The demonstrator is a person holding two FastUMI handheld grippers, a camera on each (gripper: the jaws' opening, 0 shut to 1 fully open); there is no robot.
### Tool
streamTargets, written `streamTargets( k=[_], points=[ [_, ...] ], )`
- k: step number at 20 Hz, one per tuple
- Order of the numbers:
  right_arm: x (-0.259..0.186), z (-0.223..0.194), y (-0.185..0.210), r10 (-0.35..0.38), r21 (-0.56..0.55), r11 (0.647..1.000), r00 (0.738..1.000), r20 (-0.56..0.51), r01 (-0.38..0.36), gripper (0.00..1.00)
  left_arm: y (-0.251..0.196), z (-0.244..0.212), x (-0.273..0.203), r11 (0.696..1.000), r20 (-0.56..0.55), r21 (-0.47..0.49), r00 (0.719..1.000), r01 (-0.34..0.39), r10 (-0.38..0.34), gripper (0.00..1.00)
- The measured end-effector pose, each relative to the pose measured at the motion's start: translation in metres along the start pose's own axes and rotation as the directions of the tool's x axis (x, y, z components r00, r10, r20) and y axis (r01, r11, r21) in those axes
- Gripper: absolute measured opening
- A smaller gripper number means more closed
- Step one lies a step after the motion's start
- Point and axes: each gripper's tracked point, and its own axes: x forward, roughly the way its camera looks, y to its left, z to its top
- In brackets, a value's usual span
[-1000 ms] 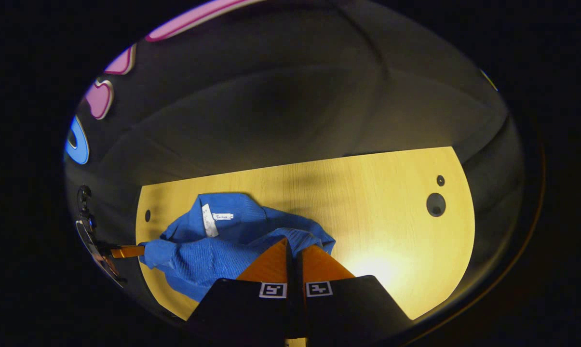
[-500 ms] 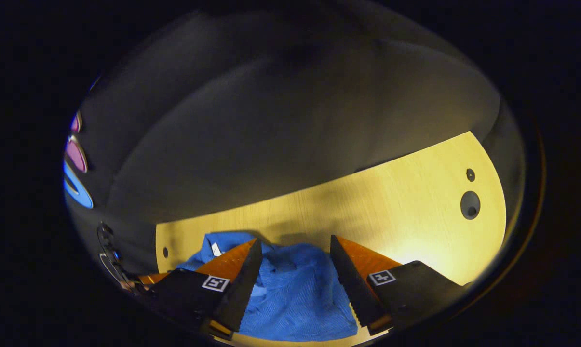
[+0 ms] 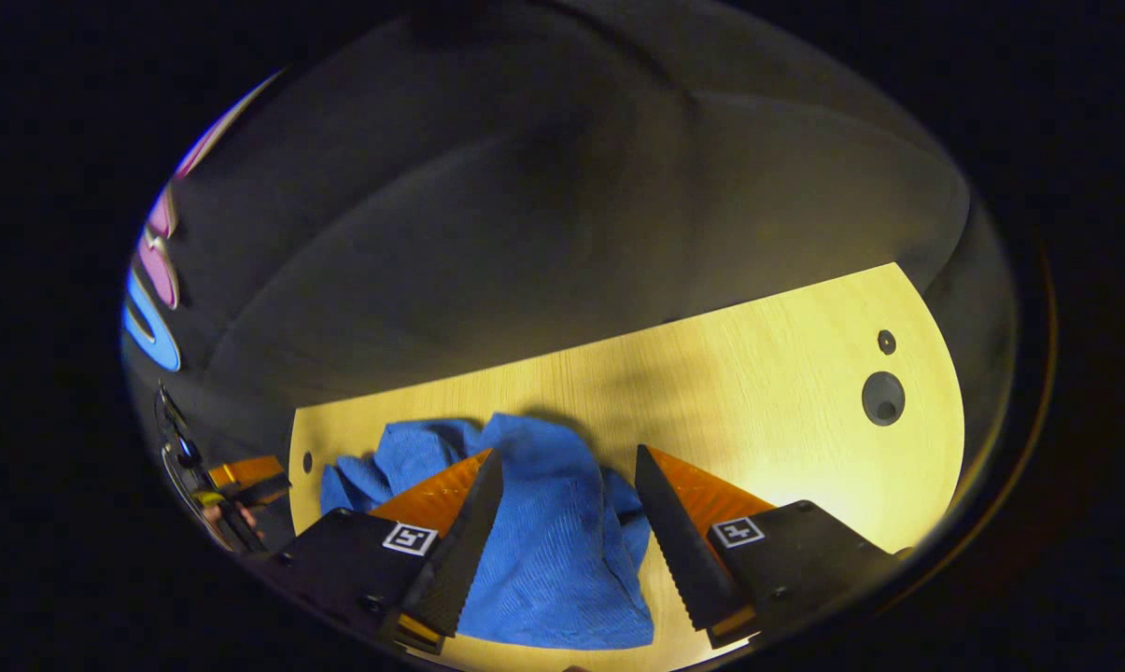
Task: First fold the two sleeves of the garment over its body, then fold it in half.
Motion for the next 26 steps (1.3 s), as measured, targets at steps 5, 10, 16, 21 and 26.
streamTargets(
  k=[5,10,16,21,26],
  points=[
    [0.002,-0.025,-0.003,-0.006,-0.056,0.998,0.998,-0.055,0.003,0.91,-0.023,-0.024,-0.04,0.999,-0.041,0.032,0.999,0.015,-0.013,0.85],
    [-0.002,-0.013,0.002,0.004,-0.222,0.975,0.994,0.113,0.021,0.82,-0.051,-0.033,-0.094,0.982,0.066,0.188,0.998,0.004,-0.016,0.85],
    [-0.025,0.014,0.021,0.098,-0.299,0.954,0.931,0.352,0.013,0.96,-0.116,-0.057,-0.205,0.897,0.277,0.442,0.955,-0.028,-0.106,0.84],
    [-0.047,0.037,0.036,0.1,-0.274,0.959,0.824,0.557,0.069,0.95,-0.148,-0.12,-0.295,0.869,0.41,0.491,0.896,-0.058,-0.172,0.87],
    [-0.072,0.052,0.033,0.06,-0.247,0.952,0.683,0.728,0.179,0.95,-0.151,-0.167,-0.367,0.858,0.516,0.508,0.824,-0.076,-0.233,0.86]
  ],
)
